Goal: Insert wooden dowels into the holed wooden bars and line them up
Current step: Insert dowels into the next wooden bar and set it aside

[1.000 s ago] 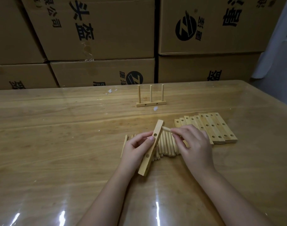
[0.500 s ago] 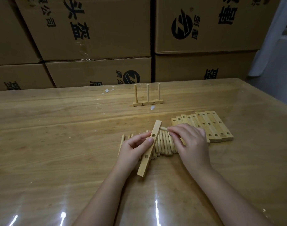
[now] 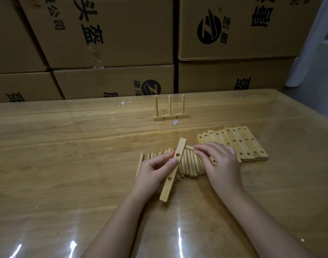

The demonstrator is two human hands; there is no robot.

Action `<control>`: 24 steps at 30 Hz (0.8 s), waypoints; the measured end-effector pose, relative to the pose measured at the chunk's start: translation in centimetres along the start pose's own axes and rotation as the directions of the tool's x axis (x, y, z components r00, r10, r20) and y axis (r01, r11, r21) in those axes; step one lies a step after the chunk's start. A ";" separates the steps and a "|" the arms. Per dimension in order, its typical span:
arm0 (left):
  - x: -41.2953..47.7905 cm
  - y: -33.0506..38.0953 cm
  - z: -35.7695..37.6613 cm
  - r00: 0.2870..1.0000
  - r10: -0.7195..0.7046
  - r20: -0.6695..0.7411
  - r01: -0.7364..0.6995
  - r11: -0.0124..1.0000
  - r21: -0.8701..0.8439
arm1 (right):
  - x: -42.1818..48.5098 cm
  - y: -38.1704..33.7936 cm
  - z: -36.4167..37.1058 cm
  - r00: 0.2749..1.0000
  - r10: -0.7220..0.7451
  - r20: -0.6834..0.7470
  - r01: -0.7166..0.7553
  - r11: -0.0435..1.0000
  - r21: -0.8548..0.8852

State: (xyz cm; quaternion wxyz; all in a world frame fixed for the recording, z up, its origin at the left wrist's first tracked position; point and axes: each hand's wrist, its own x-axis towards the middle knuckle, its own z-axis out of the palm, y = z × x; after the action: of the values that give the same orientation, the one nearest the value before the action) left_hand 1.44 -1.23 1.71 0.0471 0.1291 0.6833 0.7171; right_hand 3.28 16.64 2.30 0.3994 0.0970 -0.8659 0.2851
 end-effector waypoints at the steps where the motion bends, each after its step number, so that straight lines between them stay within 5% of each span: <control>1: 0.0 0.0 0.0 1.000 0.005 0.001 -0.005 1.000 0.001 | 0.0 0.0 0.0 1.000 0.006 0.006 -0.006 1.000 0.002; 18: -0.1 0.2 -0.3 0.997 0.067 0.047 -0.073 0.989 0.130 | 0.1 0.1 0.1 0.998 0.037 0.056 -0.038 0.999 0.024; 24: 0.0 0.0 0.2 0.998 0.033 -0.049 -0.031 0.999 0.042 | 0.0 0.2 0.2 0.996 0.062 0.061 -0.068 0.993 0.092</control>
State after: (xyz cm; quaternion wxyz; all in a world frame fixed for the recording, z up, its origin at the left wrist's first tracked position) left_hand 1.51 -1.03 1.71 0.0162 0.1231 0.6968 0.7064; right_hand 3.03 16.68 2.13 0.3598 0.0956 -0.8654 0.3354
